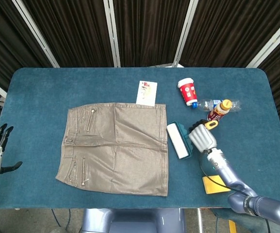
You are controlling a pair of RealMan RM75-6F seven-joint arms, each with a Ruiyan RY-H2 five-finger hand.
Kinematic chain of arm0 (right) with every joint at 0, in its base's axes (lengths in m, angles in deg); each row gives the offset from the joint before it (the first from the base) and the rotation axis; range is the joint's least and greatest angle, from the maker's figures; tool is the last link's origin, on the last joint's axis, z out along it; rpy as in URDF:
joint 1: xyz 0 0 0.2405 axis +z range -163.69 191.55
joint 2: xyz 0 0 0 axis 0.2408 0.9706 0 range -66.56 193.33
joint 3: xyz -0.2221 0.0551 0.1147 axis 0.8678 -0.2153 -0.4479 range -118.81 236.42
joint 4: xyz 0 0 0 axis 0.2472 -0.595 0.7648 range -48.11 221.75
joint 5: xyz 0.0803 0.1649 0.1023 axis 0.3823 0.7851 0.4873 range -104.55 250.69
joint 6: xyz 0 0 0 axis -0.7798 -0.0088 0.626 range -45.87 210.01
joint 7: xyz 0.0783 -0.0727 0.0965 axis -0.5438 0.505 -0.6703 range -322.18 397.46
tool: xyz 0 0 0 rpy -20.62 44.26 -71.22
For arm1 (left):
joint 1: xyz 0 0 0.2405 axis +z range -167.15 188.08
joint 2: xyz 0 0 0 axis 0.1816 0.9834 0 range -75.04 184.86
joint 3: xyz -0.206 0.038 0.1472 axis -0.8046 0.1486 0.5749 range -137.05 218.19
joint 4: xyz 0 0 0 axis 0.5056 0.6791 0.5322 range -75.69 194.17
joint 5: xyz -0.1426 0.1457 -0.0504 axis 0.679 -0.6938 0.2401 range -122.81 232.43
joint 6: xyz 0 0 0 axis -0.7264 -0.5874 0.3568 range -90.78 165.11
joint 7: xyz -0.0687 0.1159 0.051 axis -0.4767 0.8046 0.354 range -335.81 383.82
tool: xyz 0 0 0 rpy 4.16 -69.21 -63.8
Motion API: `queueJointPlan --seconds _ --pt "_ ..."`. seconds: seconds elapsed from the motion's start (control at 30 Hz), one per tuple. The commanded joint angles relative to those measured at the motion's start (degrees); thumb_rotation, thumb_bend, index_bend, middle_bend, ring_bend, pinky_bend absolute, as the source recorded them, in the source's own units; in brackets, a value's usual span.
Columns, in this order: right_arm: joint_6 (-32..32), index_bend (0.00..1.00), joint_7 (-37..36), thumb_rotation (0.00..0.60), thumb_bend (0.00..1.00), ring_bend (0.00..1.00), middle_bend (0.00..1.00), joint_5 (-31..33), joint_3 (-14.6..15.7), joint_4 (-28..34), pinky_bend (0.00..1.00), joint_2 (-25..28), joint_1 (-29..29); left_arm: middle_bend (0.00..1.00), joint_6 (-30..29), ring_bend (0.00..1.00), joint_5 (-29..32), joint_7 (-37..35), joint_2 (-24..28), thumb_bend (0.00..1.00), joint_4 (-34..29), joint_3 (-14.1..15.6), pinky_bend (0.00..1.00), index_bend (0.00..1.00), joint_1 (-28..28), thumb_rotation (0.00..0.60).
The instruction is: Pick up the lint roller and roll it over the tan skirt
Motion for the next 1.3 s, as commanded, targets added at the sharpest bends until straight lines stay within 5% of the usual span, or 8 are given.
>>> queueJointPlan --seconds 0.03,0.1,0.2,0.27,0.7,0.87,1.13,1.3 --pt "0.31 0.43 -1.05 0.6 0.92 0.38 0.46 1.21 -0.12 -0.76 0.43 0.27 -0.98 0.0 -0.04 0.0 -0.06 0.04 0.03 0.0 -0.06 0.05 0.0 0.0 0.03 0.6" --pt "0.32 0.39 -1.53 0.6 0.81 0.38 0.45 1.46 -0.04 -0.95 0.43 0.37 -1.43 0.0 -0.05 0.0 -0.09 0.07 0.02 0.0 -0.12 0.09 0.0 0.0 0.05 0.6" --pt "0.61 0.16 -3.83 0.6 0.22 0.31 0.36 2.43 -0.24 0.46 0.42 0.99 -2.36 0.0 -0.07 0.0 -0.26 0.05 0.12 0.0 -0.34 0.17 0.0 0.0 0.07 0.6" --pt "0.16 0.04 -5.37 0.6 0.02 0.24 0.25 2.99 -0.68 2.16 0.38 1.71 -3.0 0.0 -0.12 0.0 -0.3 -0.13 0.26 0.0 -0.48 0.19 0.0 0.0 0.13 0.6" --pt "-12.57 0.0 -18.26 0.6 0.0 0.05 0.1 -2.93 0.18 14.61 0.17 11.95 -11.0 0.0 -1.08 0.0 -1.68 -2.9 1.82 0.0 -1.37 0.39 0.0 0.0 0.77 0.6" --pt "-19.19 0.0 -27.01 0.6 0.0 0.0 0.01 -5.01 0.78 17.76 0.01 15.99 -15.95 0.0 -2.46 0.0 -3.9 -3.25 2.09 0.0 -1.65 0.93 0.0 0.0 1.22 0.6" --pt "-28.07 0.0 -43.92 0.6 0.0 0.0 0.0 -8.23 1.48 22.94 0.0 20.58 -23.86 0.0 -5.01 0.0 -6.75 -2.15 0.77 0.0 -0.46 1.67 0.0 0.0 2.12 0.6" --pt "-31.04 0.0 -45.69 0.6 0.0 0.0 0.0 -10.68 1.59 23.46 0.0 21.29 -26.3 0.0 -4.69 0.0 -6.33 -1.74 1.9 0.0 -1.83 2.04 0.0 0.0 2.51 0.6"
